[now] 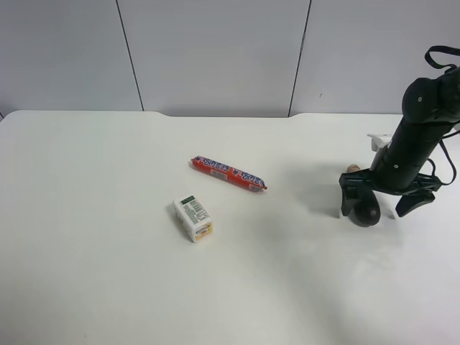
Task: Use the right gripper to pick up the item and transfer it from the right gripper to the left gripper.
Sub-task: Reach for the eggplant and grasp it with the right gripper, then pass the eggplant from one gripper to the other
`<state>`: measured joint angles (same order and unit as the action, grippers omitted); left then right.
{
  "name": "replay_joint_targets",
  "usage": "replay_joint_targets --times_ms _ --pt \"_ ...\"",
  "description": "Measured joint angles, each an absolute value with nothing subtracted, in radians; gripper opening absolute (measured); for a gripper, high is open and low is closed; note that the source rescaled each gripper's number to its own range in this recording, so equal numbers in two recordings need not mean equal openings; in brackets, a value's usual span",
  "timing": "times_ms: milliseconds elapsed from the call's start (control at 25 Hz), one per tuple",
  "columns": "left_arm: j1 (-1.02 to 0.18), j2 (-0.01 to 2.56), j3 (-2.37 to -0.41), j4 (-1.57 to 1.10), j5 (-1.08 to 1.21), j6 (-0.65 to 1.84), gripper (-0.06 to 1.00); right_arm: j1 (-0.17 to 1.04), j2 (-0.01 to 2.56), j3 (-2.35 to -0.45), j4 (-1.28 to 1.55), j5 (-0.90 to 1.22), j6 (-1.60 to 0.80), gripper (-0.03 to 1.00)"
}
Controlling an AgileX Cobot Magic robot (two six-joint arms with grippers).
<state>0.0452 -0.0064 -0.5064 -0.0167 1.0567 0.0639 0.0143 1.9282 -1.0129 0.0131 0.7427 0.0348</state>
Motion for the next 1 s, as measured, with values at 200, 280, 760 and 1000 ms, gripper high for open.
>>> replay_joint_targets --times_ms 200,280,760,1000 --pt "0.045 -0.006 -0.506 -0.017 1.057 0.064 1.0 0.014 1.946 -1.013 0.013 0.731 0.029 0.97" --pt "0.045 -0.006 -0.506 -0.017 1.057 0.064 1.0 0.014 1.952 -1.013 0.015 0.731 0.028 0.82" --pt "0.045 -0.006 -0.506 -0.017 1.057 0.064 1.0 0.014 1.958 -1.013 0.037 0.731 0.027 0.0" --pt "0.045 -0.006 -0.506 -0.017 1.057 0.064 1.0 0.014 1.952 -1.073 0.037 0.814 0.027 0.0"
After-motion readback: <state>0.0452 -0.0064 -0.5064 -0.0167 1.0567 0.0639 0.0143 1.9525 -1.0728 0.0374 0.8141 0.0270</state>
